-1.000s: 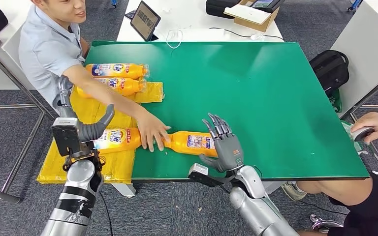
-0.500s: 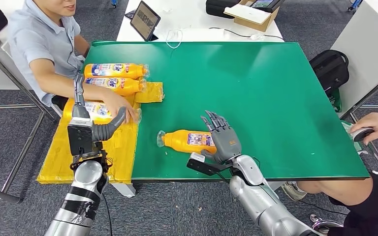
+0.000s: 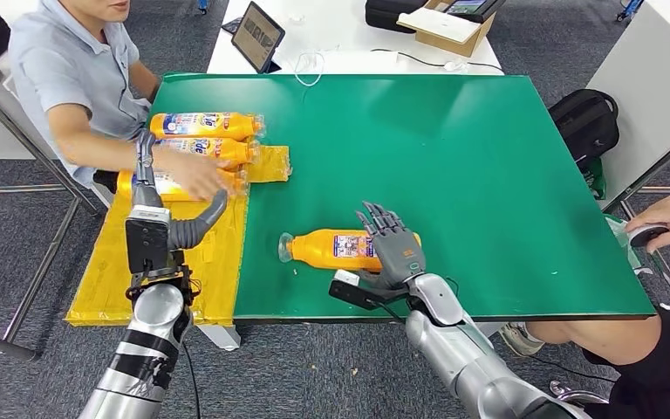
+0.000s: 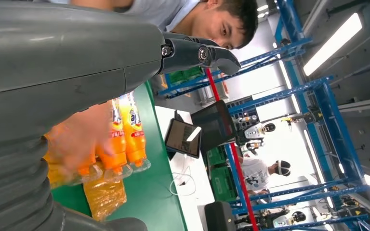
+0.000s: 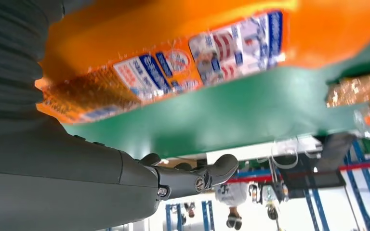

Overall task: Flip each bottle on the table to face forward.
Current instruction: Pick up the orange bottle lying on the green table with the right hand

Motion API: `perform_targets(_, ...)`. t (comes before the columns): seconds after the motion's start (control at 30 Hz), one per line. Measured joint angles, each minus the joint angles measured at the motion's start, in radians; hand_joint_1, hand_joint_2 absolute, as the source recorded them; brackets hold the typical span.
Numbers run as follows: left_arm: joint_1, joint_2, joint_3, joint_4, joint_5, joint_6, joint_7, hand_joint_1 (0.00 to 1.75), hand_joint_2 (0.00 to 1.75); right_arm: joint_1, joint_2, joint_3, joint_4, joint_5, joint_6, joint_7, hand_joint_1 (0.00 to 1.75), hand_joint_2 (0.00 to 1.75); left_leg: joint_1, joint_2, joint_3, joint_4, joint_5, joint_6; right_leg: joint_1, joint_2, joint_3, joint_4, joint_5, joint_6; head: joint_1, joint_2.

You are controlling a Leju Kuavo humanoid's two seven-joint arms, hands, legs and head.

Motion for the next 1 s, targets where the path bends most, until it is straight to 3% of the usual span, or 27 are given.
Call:
perform_targets(0.23,0.000,0.006,-0.005,0.000,-0.050,-0.011,0.019,0.00,1.75,0.002,-0.008,0.011,0.031,0.025,0.062,0.040,0.00,1.75,0.000,0.000,0.000,0.000,0.000,0.000,0.000,0.000,0.000,0.000,0.000,0.000,0.000,0.000)
perform_targets(0.53,0.019,0.017,-0.018,-0.033,-0.062,-0.074,0.069,0.00,1.75,-0.021,-0.030,0.047,0.038,0.132,0.150,0.198,0.00,1.75,0.000,0.000,0.002,0.000,0.000,0.000,0.000,0.000,0.001,0.000,0.000,0.000,0.000,0.000)
perform_targets(1.0,0.023,0.021,-0.018,-0.038,-0.050,-0.105,0.077,0.00,1.75,-0.053,-0.049,0.060,0.063,0.167,0.161,0.240,0.00,1.75,0.000,0.000,0.003,0.000,0.000,0.001,0.000,0.000,0.003,0.000,0.000,0.000,0.000,0.000)
